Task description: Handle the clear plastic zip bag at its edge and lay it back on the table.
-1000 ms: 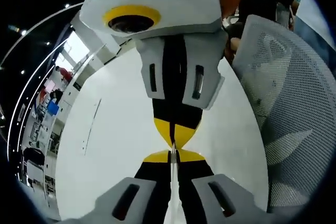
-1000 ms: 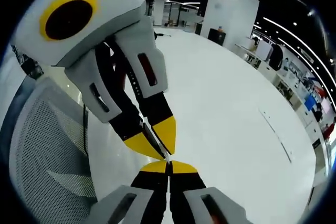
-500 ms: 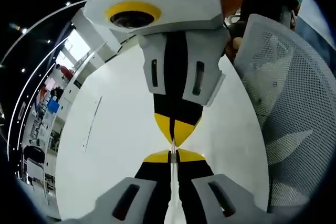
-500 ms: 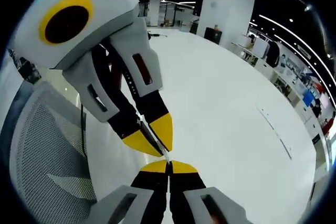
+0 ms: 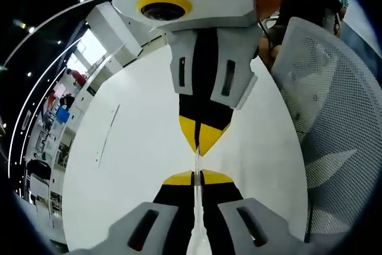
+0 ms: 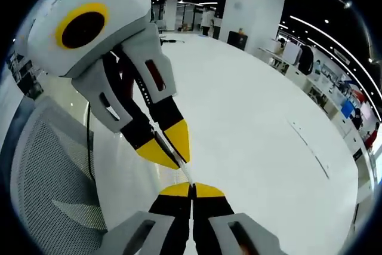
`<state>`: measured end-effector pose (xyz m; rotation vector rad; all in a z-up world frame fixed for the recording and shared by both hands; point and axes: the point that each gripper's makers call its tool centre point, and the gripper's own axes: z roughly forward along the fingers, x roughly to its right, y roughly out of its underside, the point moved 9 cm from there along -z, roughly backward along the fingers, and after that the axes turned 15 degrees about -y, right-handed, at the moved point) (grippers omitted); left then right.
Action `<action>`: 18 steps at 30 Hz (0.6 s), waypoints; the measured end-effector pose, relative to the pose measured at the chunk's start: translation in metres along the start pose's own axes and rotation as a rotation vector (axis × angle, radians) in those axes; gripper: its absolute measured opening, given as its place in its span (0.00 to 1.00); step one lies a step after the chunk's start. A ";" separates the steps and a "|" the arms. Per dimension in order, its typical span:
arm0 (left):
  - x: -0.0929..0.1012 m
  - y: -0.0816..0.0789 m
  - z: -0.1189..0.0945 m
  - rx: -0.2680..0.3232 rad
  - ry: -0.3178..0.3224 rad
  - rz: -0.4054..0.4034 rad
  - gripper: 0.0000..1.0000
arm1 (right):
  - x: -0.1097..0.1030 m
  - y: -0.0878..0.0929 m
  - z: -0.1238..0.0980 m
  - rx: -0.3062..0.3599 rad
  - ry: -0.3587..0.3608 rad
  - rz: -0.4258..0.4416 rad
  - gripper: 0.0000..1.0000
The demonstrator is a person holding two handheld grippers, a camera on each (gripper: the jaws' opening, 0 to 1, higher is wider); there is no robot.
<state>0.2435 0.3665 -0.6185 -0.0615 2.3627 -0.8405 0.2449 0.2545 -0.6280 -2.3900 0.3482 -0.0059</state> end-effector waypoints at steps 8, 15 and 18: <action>-0.003 0.001 0.002 -0.010 -0.002 -0.001 0.00 | 0.003 0.000 -0.001 0.009 0.008 0.006 0.00; -0.005 0.001 0.001 -0.010 -0.006 -0.015 0.00 | 0.005 -0.001 -0.001 0.017 0.005 0.006 0.00; -0.006 0.002 0.001 -0.010 -0.008 -0.020 0.00 | 0.005 -0.001 -0.002 0.021 0.007 0.009 0.00</action>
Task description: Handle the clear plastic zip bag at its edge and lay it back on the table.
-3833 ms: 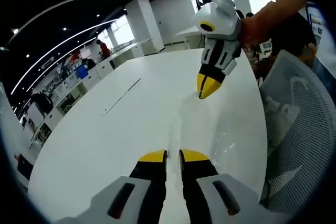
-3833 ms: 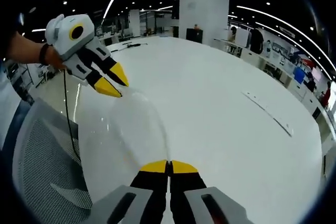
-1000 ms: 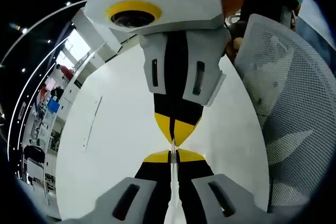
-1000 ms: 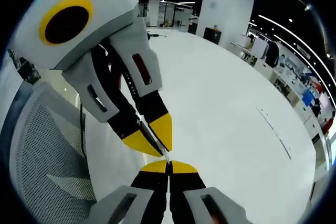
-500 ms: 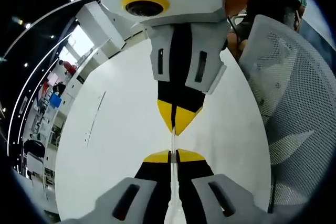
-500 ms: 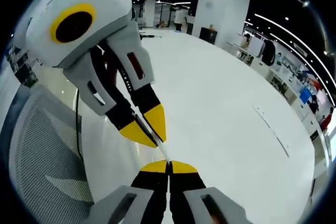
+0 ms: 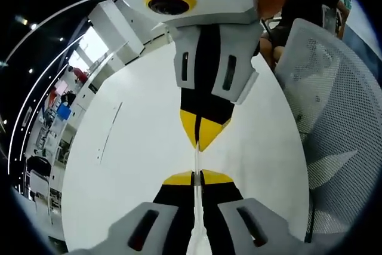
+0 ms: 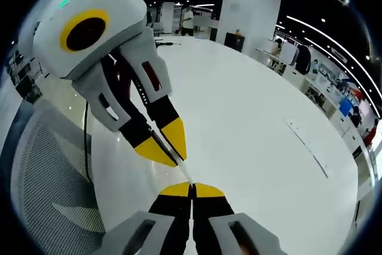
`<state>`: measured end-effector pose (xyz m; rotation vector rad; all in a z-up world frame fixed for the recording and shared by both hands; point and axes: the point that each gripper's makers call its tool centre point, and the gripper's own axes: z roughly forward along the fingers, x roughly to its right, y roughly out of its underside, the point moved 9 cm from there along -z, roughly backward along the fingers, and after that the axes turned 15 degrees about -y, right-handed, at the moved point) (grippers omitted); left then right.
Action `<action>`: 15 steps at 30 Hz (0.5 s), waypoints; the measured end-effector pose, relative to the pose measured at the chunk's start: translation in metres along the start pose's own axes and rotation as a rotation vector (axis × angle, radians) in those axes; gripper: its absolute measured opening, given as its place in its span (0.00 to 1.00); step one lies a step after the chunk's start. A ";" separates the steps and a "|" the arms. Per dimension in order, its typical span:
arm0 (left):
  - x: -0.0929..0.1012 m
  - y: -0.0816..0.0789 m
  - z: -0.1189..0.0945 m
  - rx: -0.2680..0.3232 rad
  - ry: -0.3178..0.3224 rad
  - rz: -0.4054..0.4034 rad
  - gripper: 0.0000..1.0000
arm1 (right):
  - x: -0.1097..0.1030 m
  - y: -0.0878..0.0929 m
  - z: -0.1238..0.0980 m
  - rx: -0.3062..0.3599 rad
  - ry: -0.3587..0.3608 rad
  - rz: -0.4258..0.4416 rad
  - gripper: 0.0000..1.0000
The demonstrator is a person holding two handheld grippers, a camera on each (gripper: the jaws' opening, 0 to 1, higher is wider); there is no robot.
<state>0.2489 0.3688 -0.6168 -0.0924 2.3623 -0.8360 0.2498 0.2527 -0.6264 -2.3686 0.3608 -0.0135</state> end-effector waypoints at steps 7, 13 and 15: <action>0.000 -0.001 -0.002 0.001 0.002 0.000 0.00 | 0.002 0.000 -0.003 0.008 0.008 0.010 0.00; -0.001 0.000 -0.004 -0.004 -0.002 0.000 0.00 | 0.001 -0.001 -0.002 0.019 0.011 0.022 0.00; -0.001 0.001 -0.005 -0.004 -0.006 -0.002 0.00 | -0.001 -0.003 -0.002 0.020 0.011 0.020 0.00</action>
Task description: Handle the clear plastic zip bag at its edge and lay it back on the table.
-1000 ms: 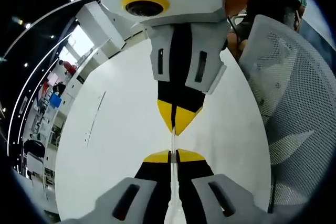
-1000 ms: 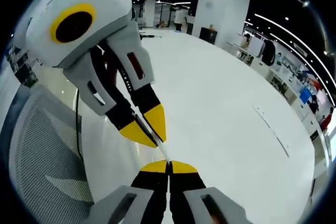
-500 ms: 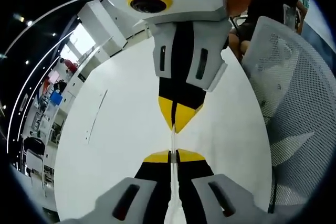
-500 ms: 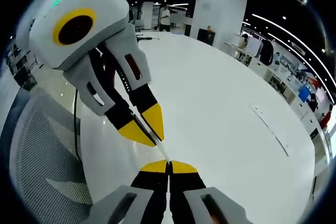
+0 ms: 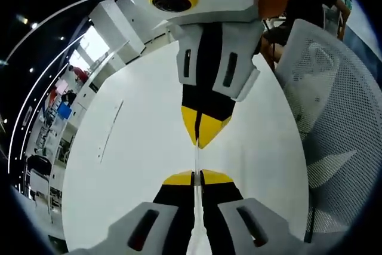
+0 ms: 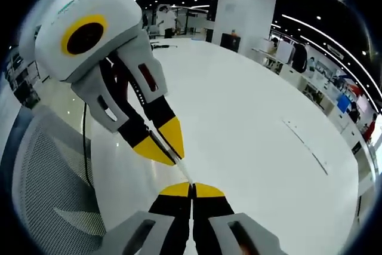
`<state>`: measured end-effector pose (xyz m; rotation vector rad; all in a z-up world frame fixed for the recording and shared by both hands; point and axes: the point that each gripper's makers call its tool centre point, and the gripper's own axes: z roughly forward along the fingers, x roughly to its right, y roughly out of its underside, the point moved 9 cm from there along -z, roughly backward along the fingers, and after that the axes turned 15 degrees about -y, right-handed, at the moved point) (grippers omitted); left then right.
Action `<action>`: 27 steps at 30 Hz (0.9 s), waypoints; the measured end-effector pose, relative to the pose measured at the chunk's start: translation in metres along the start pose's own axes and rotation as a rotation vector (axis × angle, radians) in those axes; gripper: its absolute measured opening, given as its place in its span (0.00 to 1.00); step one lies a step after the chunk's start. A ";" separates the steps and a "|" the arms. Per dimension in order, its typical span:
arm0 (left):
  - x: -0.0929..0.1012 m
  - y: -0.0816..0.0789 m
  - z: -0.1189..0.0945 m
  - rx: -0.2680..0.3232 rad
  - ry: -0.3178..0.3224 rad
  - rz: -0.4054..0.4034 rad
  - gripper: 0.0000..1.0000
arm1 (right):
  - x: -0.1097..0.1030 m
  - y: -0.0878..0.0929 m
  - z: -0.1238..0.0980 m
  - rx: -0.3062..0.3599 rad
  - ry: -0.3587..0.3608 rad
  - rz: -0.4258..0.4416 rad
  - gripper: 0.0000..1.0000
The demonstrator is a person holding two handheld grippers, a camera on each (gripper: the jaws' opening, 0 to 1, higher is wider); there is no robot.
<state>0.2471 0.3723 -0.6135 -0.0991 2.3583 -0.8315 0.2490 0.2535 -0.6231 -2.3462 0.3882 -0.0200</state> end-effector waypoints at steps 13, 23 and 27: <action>0.001 -0.005 -0.001 0.018 -0.003 0.007 0.00 | -0.007 0.002 -0.011 0.009 0.034 0.022 0.00; 0.001 -0.014 0.000 0.030 -0.013 0.015 0.00 | -0.002 0.008 -0.016 0.031 0.080 0.056 0.00; -0.002 -0.017 0.000 0.036 -0.024 0.020 0.00 | -0.004 0.006 -0.023 0.050 0.096 0.068 0.00</action>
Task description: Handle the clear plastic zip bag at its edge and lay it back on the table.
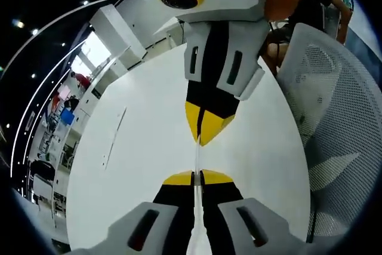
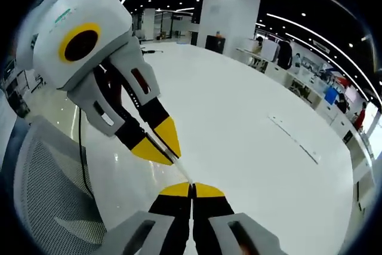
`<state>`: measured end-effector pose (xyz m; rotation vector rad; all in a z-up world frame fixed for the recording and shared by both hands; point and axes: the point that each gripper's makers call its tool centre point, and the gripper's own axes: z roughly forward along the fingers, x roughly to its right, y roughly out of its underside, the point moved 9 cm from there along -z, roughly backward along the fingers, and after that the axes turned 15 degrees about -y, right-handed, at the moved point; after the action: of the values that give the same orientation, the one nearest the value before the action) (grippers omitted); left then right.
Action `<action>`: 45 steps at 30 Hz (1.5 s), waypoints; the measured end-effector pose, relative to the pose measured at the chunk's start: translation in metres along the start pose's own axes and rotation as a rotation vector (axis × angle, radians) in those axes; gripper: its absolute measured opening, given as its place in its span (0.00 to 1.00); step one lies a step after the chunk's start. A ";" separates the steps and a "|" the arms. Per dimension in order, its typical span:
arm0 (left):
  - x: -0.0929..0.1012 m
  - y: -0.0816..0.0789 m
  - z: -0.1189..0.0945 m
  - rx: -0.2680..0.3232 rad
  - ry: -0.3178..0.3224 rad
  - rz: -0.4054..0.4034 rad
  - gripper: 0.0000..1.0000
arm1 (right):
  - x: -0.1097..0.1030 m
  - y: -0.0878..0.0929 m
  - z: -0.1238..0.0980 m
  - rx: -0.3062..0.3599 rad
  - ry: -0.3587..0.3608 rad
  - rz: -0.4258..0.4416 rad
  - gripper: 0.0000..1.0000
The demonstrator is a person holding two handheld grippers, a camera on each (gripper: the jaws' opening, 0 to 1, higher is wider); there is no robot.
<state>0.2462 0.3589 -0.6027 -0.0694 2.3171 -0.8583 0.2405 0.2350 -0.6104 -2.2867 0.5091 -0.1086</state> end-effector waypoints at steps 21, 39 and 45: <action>-0.005 0.001 -0.001 -0.012 -0.024 -0.014 0.00 | 0.006 0.004 -0.006 0.043 0.036 0.035 0.00; -0.010 0.019 -0.001 -0.043 -0.032 -0.032 0.00 | 0.016 0.011 -0.009 0.056 0.052 0.068 0.00; -0.012 0.022 -0.004 -0.050 -0.036 -0.036 0.00 | 0.018 0.012 -0.006 0.056 0.054 0.071 0.00</action>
<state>0.2571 0.3815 -0.6073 -0.1478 2.3096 -0.8111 0.2519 0.2165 -0.6158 -2.2131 0.6071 -0.1476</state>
